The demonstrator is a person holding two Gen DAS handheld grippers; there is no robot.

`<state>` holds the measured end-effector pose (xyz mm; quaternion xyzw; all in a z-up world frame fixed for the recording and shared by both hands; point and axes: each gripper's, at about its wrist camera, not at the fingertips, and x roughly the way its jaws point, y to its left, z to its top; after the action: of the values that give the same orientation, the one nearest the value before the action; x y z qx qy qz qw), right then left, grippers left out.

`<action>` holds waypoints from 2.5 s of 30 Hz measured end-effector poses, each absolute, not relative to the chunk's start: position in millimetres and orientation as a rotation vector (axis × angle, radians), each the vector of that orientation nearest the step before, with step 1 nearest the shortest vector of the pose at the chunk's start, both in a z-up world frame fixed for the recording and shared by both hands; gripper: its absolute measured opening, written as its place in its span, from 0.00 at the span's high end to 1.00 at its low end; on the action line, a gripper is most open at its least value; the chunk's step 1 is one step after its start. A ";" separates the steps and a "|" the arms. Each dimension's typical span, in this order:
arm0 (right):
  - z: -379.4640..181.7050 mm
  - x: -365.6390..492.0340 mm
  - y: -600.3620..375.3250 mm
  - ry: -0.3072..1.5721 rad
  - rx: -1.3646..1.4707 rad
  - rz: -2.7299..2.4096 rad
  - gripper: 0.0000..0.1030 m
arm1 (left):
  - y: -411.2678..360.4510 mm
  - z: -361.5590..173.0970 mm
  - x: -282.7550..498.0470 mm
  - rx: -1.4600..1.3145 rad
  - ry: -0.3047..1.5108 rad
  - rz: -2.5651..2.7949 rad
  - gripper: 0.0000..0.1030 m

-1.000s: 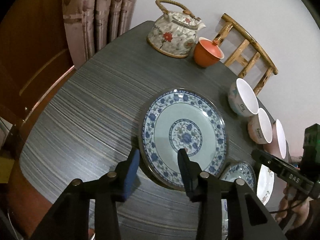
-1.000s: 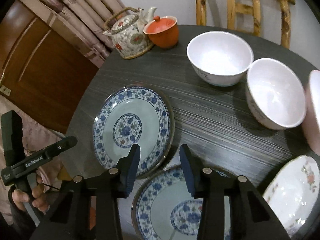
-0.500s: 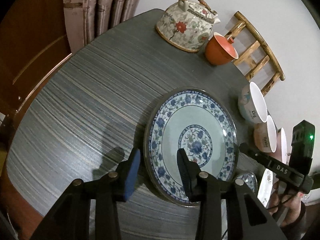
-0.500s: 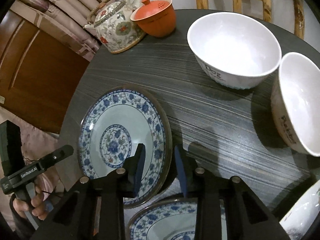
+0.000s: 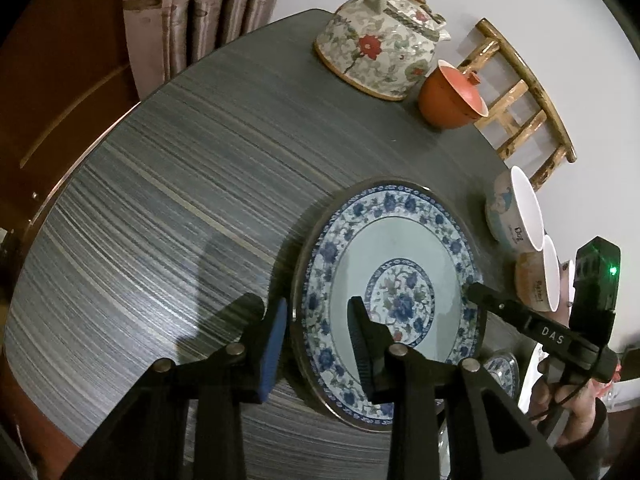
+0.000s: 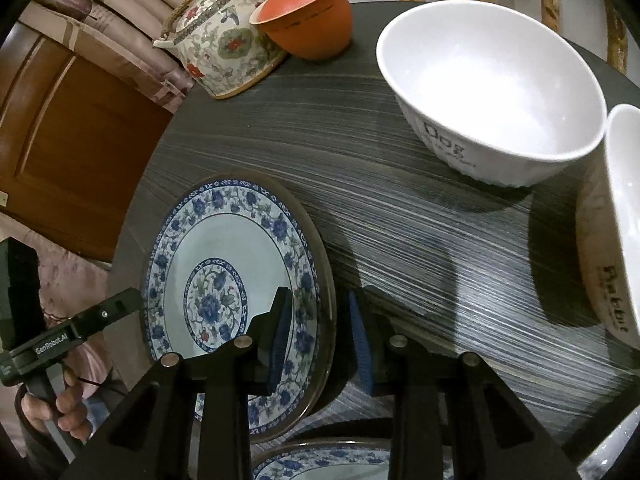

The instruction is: Organize plates and bowls

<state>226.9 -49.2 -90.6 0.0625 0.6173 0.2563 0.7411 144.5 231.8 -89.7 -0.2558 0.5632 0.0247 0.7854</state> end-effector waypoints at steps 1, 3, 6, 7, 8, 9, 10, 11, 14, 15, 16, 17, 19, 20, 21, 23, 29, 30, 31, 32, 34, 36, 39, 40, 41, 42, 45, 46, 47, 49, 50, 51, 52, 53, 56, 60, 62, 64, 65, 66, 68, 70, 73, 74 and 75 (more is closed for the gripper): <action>-90.5 227.4 -48.7 1.352 0.138 0.564 0.73 | 233.5 -90.9 143.6 -0.557 1.216 0.057 0.69; -90.3 229.0 -48.1 1.354 0.142 0.573 0.73 | 236.4 -94.3 143.6 -0.562 1.226 0.068 0.69; -90.3 231.5 -44.9 1.354 0.143 0.581 0.74 | 239.3 -98.4 144.1 -0.576 1.231 0.078 0.69; -89.7 231.2 -44.0 1.353 0.137 0.586 0.74 | 238.9 -100.6 145.2 -0.576 1.238 0.076 0.69; -89.8 231.6 -43.2 1.352 0.136 0.590 0.74 | 238.3 -101.9 146.1 -0.574 1.242 0.074 0.69; -90.3 232.8 -41.7 1.353 0.137 0.595 0.75 | 235.7 -103.6 147.7 -0.563 1.248 0.069 0.69; -90.8 233.5 -41.0 1.355 0.143 0.601 0.77 | 234.5 -104.8 148.6 -0.557 1.253 0.066 0.69; -91.0 234.2 -40.5 1.353 0.140 0.601 0.78 | 233.5 -106.1 149.4 -0.557 1.258 0.062 0.69; -90.6 234.5 -41.9 1.350 0.127 0.610 0.83 | 231.3 -110.2 152.4 -0.566 1.265 0.045 0.81; -90.6 234.9 -42.4 1.350 0.130 0.613 0.83 | 231.2 -110.5 153.0 -0.566 1.265 0.046 0.81; -90.5 234.5 -42.5 1.349 0.129 0.617 0.83 | 230.6 -110.5 153.8 -0.563 1.265 0.047 0.81; -90.0 234.0 -41.9 1.345 0.123 0.620 0.83 | 230.4 -110.4 154.4 -0.560 1.265 0.048 0.81; -88.9 231.6 -41.4 1.336 0.112 0.616 0.83 | 229.7 -109.4 155.8 -0.546 1.265 0.048 0.81; -87.6 229.7 -40.2 1.329 0.099 0.615 0.83 | 229.4 -108.9 156.6 -0.538 1.265 0.047 0.80; -86.5 227.8 -40.0 1.325 0.097 0.610 0.83 | 229.0 -108.4 156.9 -0.528 1.265 0.044 0.80; -84.5 224.3 -41.4 1.323 0.107 0.600 0.83 | 229.9 -108.0 157.7 -0.524 1.264 0.040 0.80; -69.9 210.8 -36.3 1.296 0.104 0.581 0.83 | 235.5 -95.0 155.9 -0.493 1.237 0.040 0.80; -65.7 207.1 -34.4 1.289 0.106 0.576 0.83 | 236.3 -92.7 155.4 -0.490 1.233 0.039 0.80; -63.1 204.8 -33.7 1.286 0.109 0.573 0.83 | 237.9 -89.9 154.6 -0.486 1.228 0.036 0.80; -59.8 201.7 -31.9 1.282 0.111 0.570 0.83 | 239.8 -86.6 153.7 -0.475 1.224 0.032 0.80; -54.9 194.5 -27.6 1.279 0.116 0.563 0.84 | 244.5 -81.6 151.1 -0.457 1.217 0.029 0.80; -51.5 187.2 -23.8 1.278 0.126 0.557 0.84 | 248.1 -77.6 148.9 -0.439 1.214 0.031 0.80; -47.9 175.1 -18.8 1.277 0.131 0.541 0.84 | 255.0 -75.5 144.1 -0.420 1.221 0.023 0.80; -48.7 170.7 -17.4 1.281 0.135 0.533 0.84 | 256.6 -76.0 142.0 -0.411 1.224 0.017 0.80; -49.7 166.9 -16.4 1.288 0.140 0.527 0.84 | 257.1 -76.7 140.5 -0.407 1.227 0.014 0.80; -51.6 163.4 -16.0 1.296 0.149 0.521 0.84 | 257.8 -78.6 139.1 -0.398 1.236 0.009 0.80; -57.4 151.6 -14.4 1.314 0.166 0.511 0.84 | 261.8 -84.2 133.4 -0.383 1.250 0.011 0.80; -58.6 148.2 -14.3 1.320 0.174 0.508 0.84 | 263.2 -85.5 132.0 -0.379 1.253 0.012 0.80; -58.7 144.4 -12.9 1.323 0.177 0.506 0.84 | 264.5 -86.7 130.1 -0.374 1.256 0.012 0.80; -57.8 138.3 -10.7 1.321 0.178 0.502 0.84 | 268.1 -89.2 127.0 -0.369 1.261 0.011 0.80; -57.3 135.6 -9.6 1.320 0.181 0.499 0.84 | 270.4 -90.0 125.5 -0.371 1.261 0.011 0.80; -57.5 133.8 -8.5 1.319 0.185 0.500 0.84 | 272.3 -90.3 124.4 -0.368 1.262 0.013 0.80; -57.5 132.3 -7.7 1.317 0.188 0.499 0.84 | 273.1 -90.4 124.0 -0.363 1.261 0.013 0.80; -57.9 130.4 -6.4 1.316 0.188 0.498 0.84 | 274.6 -90.6 122.5 -0.360 1.258 0.013 0.80; -60.9 125.9 -4.3 1.317 0.192 0.495 0.84 | 279.6 -94.4 119.0 -0.368 1.258 0.013 0.80; -67.5 124.2 -2.3 1.336 0.205 0.488 0.83 | 281.8 -96.0 116.7 -0.380 1.247 0.010 0.80; -69.8 124.2 -1.6 1.347 0.213 0.486 0.83 | 281.5 -96.9 116.6 -0.378 1.248 0.010 0.79; -71.6 124.3 0.0 1.352 0.206 0.485 0.83 | 281.3 -98.2 116.7 -0.378 1.249 0.010 0.79; -71.9 124.1 0.9 1.354 0.202 0.486 0.83 | 281.2 -98.5 116.8 -0.375 1.251 0.017 0.81; -72.0 123.8 2.4 1.353 0.191 0.487 0.83 | 280.9 -98.2 116.1 -0.364 1.251 0.023 0.81; -71.7 122.2 2.3 1.354 0.189 0.490 0.82 | 278.9 -96.6 115.7 -0.335 1.243 0.029 0.81; -71.7 122.7 3.1 1.355 0.186 0.494 0.81 | 277.1 -95.3 115.7 -0.314 1.240 0.037 0.81; -71.7 124.6 3.6 1.358 0.187 0.499 0.78 | 275.6 -94.1 115.0 -0.298 1.230 0.047 0.81; -71.4 123.6 3.0 1.361 0.188 0.503 0.75 | 275.8 -93.0 114.1 -0.293 1.226 0.057 0.81; -70.3 124.0 2.2 1.358 0.188 0.504 0.73 | 275.9 -92.8 113.3 -0.291 1.222 0.062 0.78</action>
<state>124.0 2.2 -70.3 0.0861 0.6204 0.2300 0.7448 113.3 275.9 -92.8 -0.1360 0.5714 0.0288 0.8088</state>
